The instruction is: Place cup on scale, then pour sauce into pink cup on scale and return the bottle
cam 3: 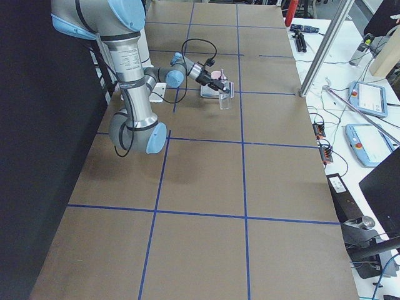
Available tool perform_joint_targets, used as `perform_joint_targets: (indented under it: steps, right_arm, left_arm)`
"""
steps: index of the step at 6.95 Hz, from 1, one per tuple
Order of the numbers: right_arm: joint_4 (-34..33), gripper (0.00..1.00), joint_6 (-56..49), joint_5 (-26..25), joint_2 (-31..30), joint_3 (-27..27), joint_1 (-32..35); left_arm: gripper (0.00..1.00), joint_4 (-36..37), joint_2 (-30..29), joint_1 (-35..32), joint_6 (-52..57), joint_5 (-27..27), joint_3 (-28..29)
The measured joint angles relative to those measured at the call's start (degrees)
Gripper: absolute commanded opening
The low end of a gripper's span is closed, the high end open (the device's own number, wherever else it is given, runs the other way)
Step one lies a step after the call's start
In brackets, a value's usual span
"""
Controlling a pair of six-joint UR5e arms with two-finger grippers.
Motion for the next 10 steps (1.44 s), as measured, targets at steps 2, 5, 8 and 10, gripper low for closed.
perform_joint_targets:
  steps: [2,5,8,10]
  right_arm:
    - [-1.77,0.0,-3.23,-3.73,0.58,-0.88,-1.48]
    - [-8.26,0.0,-6.76,-6.84,4.33,-2.9,-1.82]
    - [-11.12,0.0,-7.02,-12.14,9.29,-10.29,-1.84]
    - [-11.48,0.0,-7.09,-15.08,9.54,-12.91,-1.85]
  left_arm:
    - [1.0,0.08,0.01,-0.01,0.06,-0.06,0.05]
    - [1.0,0.3,0.06,0.01,0.09,-0.18,0.13]
    - [1.0,0.56,0.12,0.02,0.09,-0.34,0.43]
    - [1.0,0.65,0.13,0.02,0.09,-0.41,0.72]
